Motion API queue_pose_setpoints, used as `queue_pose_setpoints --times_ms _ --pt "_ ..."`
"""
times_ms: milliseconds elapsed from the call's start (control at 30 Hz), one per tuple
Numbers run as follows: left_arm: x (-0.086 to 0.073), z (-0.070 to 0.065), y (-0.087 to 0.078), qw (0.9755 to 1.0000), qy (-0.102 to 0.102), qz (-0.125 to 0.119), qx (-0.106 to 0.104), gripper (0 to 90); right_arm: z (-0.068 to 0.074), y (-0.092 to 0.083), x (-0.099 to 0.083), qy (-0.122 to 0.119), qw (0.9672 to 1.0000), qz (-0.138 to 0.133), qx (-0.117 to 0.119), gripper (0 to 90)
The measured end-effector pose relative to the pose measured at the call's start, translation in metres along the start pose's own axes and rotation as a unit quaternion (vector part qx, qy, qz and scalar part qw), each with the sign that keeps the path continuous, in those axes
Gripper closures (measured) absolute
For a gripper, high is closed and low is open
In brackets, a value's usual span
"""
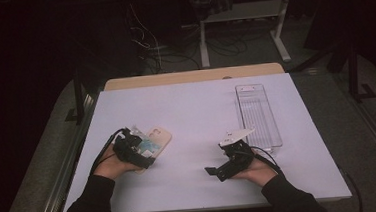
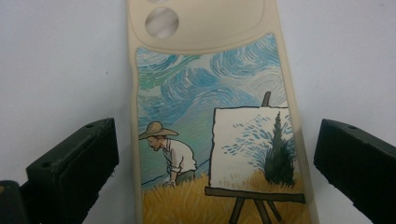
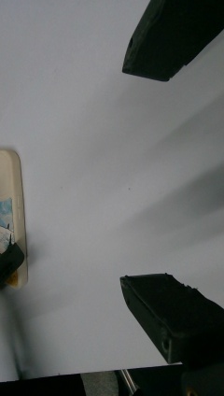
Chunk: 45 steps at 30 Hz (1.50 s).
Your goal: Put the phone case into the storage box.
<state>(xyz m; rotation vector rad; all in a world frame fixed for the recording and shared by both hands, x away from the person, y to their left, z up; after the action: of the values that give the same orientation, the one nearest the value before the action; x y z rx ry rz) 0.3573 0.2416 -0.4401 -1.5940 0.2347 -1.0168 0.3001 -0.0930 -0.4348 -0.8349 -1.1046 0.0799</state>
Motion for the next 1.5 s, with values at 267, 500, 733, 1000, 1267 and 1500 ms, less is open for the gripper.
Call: queue_pose_setpoints --times_ms 267,500,733,1000,1267,1500 --pt "0.000 -0.001 0.003 0.9998 0.016 0.008 0.009 0.0 0.001 0.000 0.000 0.006 1.0000 0.000 -0.001 0.1" --pt "-0.002 -0.001 0.004 0.9999 0.007 0.010 0.006 1.4 0.001 -0.001 0.000 0.008 1.0000 0.001 -0.001 0.1" --pt "-0.004 -0.002 0.003 1.0000 0.000 0.007 0.003 5.0 0.001 -0.001 0.000 0.009 1.0000 0.002 -0.001 0.1" --pt "-0.007 -0.003 0.002 0.9999 -0.013 -0.003 0.000 7.1 0.001 -0.001 0.000 0.008 1.0000 0.001 -0.002 0.1" --pt "-0.015 -0.002 0.001 0.9992 -0.028 -0.027 -0.002 9.1 0.001 0.000 0.000 0.004 1.0000 0.000 -0.002 0.1" --pt "-0.014 -0.002 0.000 0.9993 -0.031 -0.021 -0.002 9.9 0.001 -0.001 0.001 0.006 1.0000 -0.001 -0.003 0.1"
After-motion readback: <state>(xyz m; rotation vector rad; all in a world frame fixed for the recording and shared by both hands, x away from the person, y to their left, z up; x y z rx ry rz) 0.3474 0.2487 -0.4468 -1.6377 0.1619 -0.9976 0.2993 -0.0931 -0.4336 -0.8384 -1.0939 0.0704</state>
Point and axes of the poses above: each handheld gripper's, and its own axes: y roughly forward along the jaws, x roughly out of its top, z roughly to its left, the point moved 1 cm from there along y, roughly forward along the jaws, and after that the axes turned 1 degree about y, right-handed, at the moved point
